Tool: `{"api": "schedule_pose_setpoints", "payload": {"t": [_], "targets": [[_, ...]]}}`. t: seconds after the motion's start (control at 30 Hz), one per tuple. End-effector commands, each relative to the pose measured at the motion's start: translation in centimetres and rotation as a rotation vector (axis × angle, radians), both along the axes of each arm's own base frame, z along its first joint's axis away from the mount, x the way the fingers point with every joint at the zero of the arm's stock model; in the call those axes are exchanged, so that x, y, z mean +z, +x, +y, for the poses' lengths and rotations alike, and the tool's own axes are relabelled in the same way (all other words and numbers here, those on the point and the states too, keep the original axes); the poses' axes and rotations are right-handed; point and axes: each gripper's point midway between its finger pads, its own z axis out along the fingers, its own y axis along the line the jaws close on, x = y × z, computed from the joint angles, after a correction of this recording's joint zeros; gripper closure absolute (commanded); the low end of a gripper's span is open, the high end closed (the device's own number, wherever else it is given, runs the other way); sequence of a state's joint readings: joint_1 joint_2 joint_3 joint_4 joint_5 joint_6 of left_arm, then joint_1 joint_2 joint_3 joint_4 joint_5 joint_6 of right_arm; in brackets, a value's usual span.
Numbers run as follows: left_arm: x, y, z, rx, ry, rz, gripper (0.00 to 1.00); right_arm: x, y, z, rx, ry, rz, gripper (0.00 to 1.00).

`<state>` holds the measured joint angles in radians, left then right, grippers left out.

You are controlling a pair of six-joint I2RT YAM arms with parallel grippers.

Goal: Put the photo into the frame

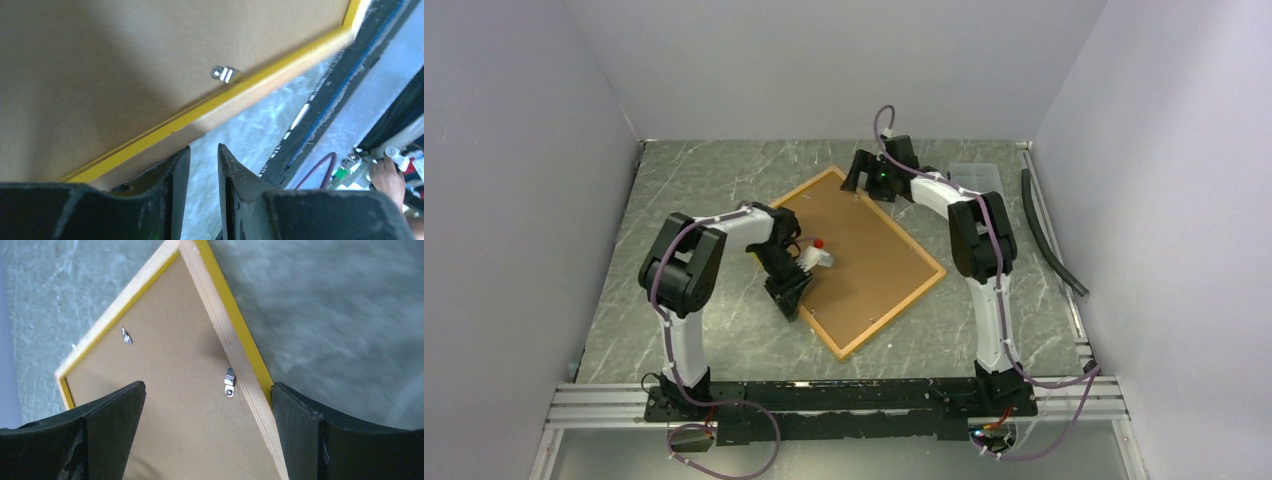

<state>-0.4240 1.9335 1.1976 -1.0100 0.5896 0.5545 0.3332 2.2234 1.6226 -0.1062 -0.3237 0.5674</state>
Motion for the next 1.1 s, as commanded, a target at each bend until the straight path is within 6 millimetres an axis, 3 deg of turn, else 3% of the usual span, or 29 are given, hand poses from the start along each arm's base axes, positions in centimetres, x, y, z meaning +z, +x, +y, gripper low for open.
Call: {"api": "schedule_pose_setpoints", "payload": {"t": [0.0,0.2,0.27,0.37,0.43,0.53,0.63,0.67,0.77,0.9,1.07], "targets": [[0.5,0.4,-4.4,-0.070,-0.109,-0.018,0.64,3.2,-0.6,5.7,0.132,0.044,-0.010,0.00],[2.5,-1.2,-2.6,-0.096,-0.101,0.018,0.59,6.8,2.3,-0.2,-0.054,-0.061,-0.109,0.00],[4.0,-1.3,-1.9,-0.089,-0.115,0.030,0.46,7.8,2.1,-2.2,-0.102,-0.081,-0.117,0.00],[7.3,-0.2,-0.7,-0.054,-0.179,0.035,0.44,9.1,0.2,-4.1,-0.148,-0.112,-0.123,0.00],[9.1,3.0,0.3,0.007,-0.216,-0.025,0.43,9.7,-2.1,-5.2,-0.169,-0.118,-0.113,0.00],[10.5,11.3,3.1,0.167,-0.193,-0.182,0.44,9.6,-6.9,-6.2,-0.194,-0.086,-0.078,0.00],[10.2,21.0,7.3,0.435,-0.134,-0.312,0.45,7.9,-12.5,-7.0,-0.203,-0.059,-0.011,0.00],[11.0,24.4,8.3,0.512,-0.149,-0.367,0.45,7.3,-14.3,-7.2,-0.203,-0.049,0.012,0.00],[9.7,30.1,11.2,0.681,-0.164,-0.400,0.46,5.9,-19.4,-8.1,-0.202,-0.023,0.068,0.00],[7.1,32.4,10.9,0.748,-0.207,-0.357,0.46,4.1,-24.2,-8.9,-0.200,0.017,0.123,0.00],[3.6,31.5,10.1,0.769,-0.229,-0.246,0.47,4.1,-26.1,-9.5,-0.200,0.008,0.142,0.00]]}}
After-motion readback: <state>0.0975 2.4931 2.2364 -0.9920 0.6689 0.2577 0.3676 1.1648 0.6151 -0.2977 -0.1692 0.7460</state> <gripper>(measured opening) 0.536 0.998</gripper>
